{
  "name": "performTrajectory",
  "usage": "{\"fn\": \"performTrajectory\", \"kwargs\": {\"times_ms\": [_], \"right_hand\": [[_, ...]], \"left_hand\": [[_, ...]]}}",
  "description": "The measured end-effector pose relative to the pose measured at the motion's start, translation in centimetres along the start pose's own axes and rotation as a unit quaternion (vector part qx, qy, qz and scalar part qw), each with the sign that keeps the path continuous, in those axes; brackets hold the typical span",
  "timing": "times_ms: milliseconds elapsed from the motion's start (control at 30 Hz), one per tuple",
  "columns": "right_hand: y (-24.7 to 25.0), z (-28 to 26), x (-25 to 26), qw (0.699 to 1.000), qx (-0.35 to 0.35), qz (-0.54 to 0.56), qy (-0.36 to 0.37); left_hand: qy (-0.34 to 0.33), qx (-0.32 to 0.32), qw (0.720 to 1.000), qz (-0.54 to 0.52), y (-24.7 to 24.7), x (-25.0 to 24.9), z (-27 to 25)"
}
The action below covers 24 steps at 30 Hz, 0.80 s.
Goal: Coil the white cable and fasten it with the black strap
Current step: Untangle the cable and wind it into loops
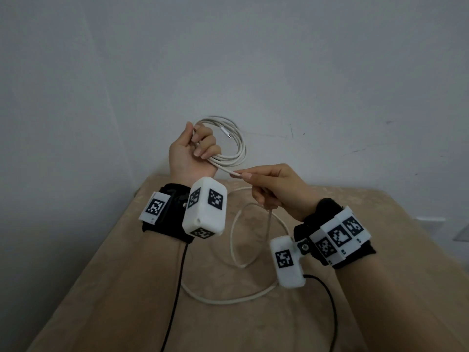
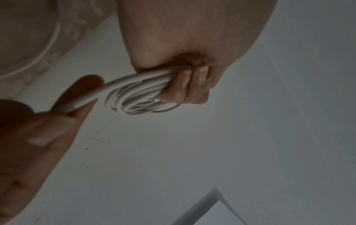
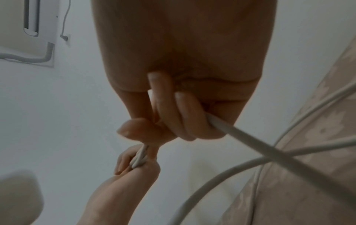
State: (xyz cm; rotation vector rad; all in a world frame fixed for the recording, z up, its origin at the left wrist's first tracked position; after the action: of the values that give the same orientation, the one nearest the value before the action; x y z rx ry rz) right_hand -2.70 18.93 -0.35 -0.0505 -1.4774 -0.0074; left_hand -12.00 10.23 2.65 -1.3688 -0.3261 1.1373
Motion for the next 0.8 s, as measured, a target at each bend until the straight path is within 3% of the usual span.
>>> {"fn": "performTrajectory", "kwargs": {"times_ms": [267, 800], "right_hand": [[1.6, -0.2, -0.3, 0.999, -0.01, -0.044, -0.017], [7.1, -0.8, -1.1, 0.989, -0.124, -0.074, -0.042]], "left_hand": [[0.006, -0.001, 0.999, 0.048, -0.1, -0.8, -0.2], [0.076, 0.01, 0.992, 0.103, 0.1, 0.0, -0.6]]}}
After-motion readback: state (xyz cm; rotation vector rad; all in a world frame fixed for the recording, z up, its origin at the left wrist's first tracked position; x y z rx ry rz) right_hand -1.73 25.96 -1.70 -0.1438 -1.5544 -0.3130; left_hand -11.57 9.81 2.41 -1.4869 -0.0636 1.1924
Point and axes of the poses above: each hand's wrist, its own z-axis towards the middle knuckle, its own y-axis out of the back of the hand, x = y × z, the point moved 10 cm from there along z, towards the middle knuckle, and after that the axes turned 8 degrees about z, right-handed, at the moved point
